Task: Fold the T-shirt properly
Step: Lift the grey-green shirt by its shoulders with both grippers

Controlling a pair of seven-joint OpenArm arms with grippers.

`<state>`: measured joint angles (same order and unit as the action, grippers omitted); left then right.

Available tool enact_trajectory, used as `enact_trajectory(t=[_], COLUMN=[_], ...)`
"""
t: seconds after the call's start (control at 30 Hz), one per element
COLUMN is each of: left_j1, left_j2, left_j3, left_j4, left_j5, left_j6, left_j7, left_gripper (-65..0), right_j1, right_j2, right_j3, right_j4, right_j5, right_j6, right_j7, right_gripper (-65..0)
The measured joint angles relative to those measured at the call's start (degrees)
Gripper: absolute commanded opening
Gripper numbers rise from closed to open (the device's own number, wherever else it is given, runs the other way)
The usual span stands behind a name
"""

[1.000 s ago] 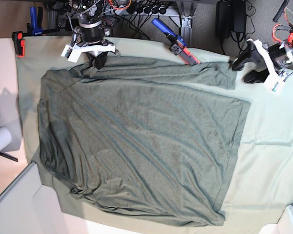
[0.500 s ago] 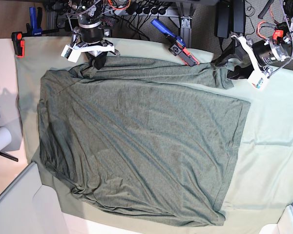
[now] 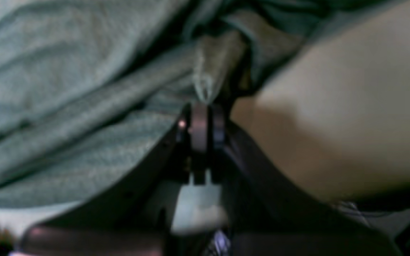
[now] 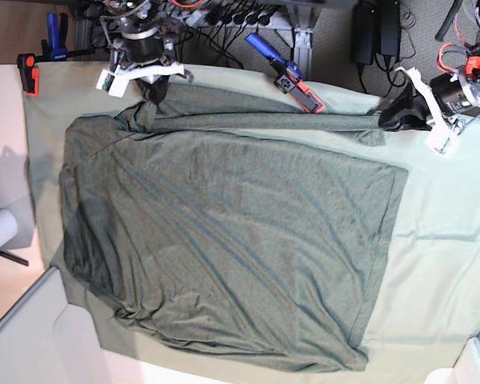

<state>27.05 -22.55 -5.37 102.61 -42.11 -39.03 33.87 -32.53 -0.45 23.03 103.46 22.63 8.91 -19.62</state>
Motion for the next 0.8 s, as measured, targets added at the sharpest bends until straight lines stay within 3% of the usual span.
enact_trajectory(t=[0.37,0.6,0.8], left_j1=[-0.2,-7.8,-16.0], left_j2=[-1.8,-1.7,-1.7], left_j3=[-1.7,-1.7,2.2], left_j4=[11.5,10.7,0.9], left_j5=[-3.1,-3.3,-2.1], left_j6=[0.0,-0.5,-0.9], left_j7=[2.0,1.8,0.9], left_gripper=[-65.0,-65.0,-65.0], right_j1=[-4.0,0.2,7.7], right_j2=[0.4,2.3,3.6], right_j3=[5.1,8.6,8.7], right_j4=[11.8,12.9,11.5], right_j5=[0.4,2.4,0.4], right_j6=[0.3,0.6,2.3], right_j7=[-1.3,-1.6,-1.6], right_gripper=[-65.0,-65.0,-65.0])
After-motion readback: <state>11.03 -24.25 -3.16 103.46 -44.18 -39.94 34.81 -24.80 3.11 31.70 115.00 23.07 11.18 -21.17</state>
